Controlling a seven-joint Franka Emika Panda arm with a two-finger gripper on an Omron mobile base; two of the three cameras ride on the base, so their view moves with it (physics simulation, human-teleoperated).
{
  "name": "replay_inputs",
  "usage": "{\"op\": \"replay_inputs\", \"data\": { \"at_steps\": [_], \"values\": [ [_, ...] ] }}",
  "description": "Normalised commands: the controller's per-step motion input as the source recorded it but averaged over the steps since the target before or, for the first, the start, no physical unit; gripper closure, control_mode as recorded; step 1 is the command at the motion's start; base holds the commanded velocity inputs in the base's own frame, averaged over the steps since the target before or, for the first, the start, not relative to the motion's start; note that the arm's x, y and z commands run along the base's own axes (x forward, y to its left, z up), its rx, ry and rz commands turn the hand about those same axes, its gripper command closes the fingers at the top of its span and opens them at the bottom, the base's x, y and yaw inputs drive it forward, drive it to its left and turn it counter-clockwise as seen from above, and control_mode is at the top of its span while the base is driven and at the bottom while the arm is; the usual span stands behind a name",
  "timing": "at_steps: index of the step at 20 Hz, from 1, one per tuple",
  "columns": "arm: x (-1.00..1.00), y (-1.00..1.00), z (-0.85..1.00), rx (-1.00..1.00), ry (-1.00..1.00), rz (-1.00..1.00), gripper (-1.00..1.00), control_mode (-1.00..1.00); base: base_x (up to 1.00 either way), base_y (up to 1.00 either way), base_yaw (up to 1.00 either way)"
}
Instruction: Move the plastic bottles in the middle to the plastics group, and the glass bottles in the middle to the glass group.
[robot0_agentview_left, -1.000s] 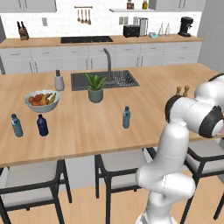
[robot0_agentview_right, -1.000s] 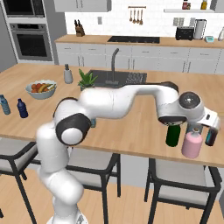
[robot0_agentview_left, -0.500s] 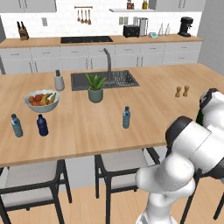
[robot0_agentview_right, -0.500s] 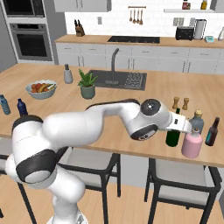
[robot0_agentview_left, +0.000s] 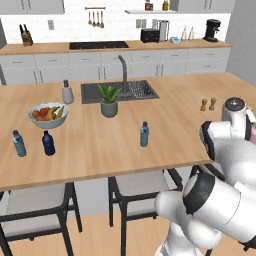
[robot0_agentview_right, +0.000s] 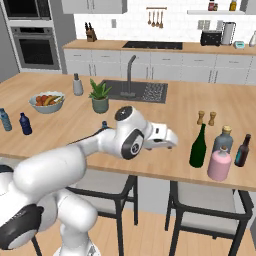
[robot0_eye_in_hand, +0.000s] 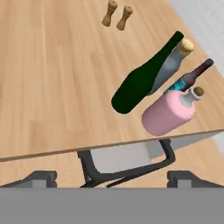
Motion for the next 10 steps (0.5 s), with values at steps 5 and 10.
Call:
{"op": "replay_inputs", "data": {
  "at_steps": [5, 10],
  "values": [
    [0.23, 1.00, 0.25, 0.00, 0.28, 0.19, -1.00, -1.00, 0.00, 0.00, 0.00],
    [0.33, 1.00, 0.19, 0.01, 0.10, 0.15, -1.00, -1.00, 0.00, 0.00, 0.00]
  ]
}}
